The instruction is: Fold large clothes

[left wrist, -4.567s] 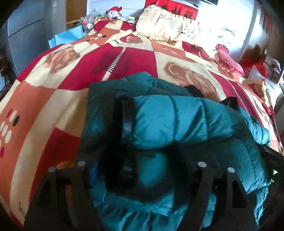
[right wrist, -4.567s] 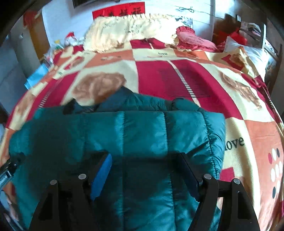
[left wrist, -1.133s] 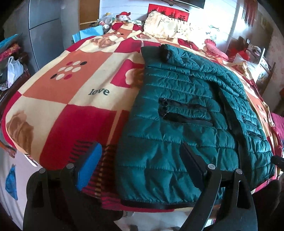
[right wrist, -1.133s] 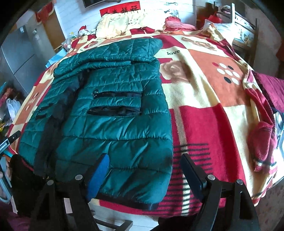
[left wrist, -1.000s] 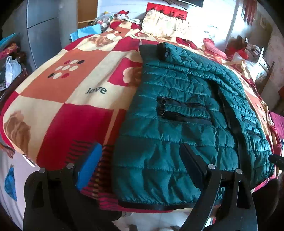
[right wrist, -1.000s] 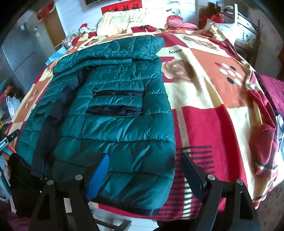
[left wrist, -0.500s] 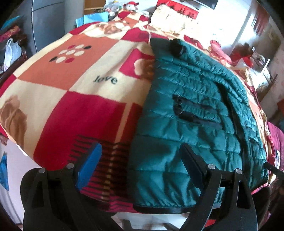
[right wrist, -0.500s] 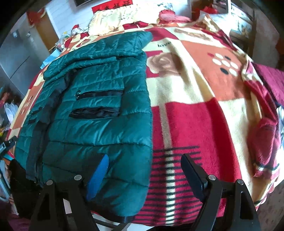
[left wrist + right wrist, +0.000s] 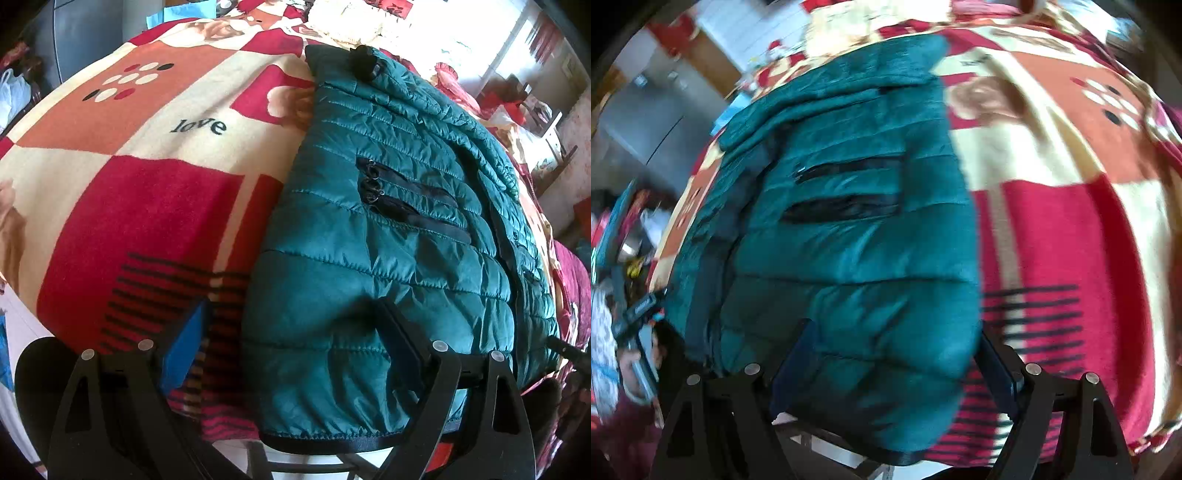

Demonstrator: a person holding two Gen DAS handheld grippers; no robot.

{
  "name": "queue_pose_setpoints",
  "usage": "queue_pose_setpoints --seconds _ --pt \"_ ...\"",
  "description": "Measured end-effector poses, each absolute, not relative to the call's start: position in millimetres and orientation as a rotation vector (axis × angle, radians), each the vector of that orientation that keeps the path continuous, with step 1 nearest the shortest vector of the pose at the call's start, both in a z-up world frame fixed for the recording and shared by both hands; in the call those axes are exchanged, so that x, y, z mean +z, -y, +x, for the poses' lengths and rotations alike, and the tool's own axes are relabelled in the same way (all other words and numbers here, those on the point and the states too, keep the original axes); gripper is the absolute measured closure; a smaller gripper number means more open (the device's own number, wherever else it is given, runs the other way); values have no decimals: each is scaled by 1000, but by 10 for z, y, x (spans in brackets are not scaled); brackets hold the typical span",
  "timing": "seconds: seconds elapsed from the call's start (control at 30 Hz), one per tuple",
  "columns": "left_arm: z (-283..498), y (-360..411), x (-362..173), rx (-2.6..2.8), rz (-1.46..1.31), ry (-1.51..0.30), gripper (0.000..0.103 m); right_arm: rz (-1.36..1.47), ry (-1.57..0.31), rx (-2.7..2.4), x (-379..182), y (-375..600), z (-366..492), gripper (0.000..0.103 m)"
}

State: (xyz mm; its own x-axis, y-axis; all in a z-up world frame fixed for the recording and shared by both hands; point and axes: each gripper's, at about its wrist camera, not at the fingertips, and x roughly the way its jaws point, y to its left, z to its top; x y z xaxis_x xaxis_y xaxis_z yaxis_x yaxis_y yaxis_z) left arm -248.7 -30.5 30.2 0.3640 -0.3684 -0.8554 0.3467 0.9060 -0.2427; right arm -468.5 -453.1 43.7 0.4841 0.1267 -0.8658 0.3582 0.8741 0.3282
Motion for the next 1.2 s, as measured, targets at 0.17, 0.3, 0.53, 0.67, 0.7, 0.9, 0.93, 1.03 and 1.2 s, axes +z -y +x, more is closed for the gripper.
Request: queue_pose_setpoints --seconds 0.17,0.3,0.53,0.67,0.7,0.9,0.93,1.03,1.2 --pt "-2506 323 298 -462 -5 -1091 14 493 -1078 -134 387 4468 -4647 21" --pt "-2491 296 306 -471 -15 -1106 14 528 -1065 -118 348 4522 -4643 21" --pt "-2489 192 313 -441 -62 -1114 14 520 -1055 -98 360 4495 -4642 21" --pt "-2505 232 311 -443 -38 -1110 14 519 -1051 -97 347 4494 -4638 21" --pt "-2506 240 309 -442 -35 -1108 14 521 -1052 -99 347 4494 -4632 21" --pt "-2541 294 301 -444 -15 -1094 14 513 -1051 -96 341 4489 -4629 21" --pt "-2545 304 300 -444 -11 -1093 14 513 -1048 -98 339 4488 -4628 21" --pt "-2557 325 300 -447 -8 -1091 14 509 -1042 -106 338 4477 -4634 20" --pt "-2566 347 298 -450 -4 -1090 14 508 -1017 -102 336 4466 -4655 26"
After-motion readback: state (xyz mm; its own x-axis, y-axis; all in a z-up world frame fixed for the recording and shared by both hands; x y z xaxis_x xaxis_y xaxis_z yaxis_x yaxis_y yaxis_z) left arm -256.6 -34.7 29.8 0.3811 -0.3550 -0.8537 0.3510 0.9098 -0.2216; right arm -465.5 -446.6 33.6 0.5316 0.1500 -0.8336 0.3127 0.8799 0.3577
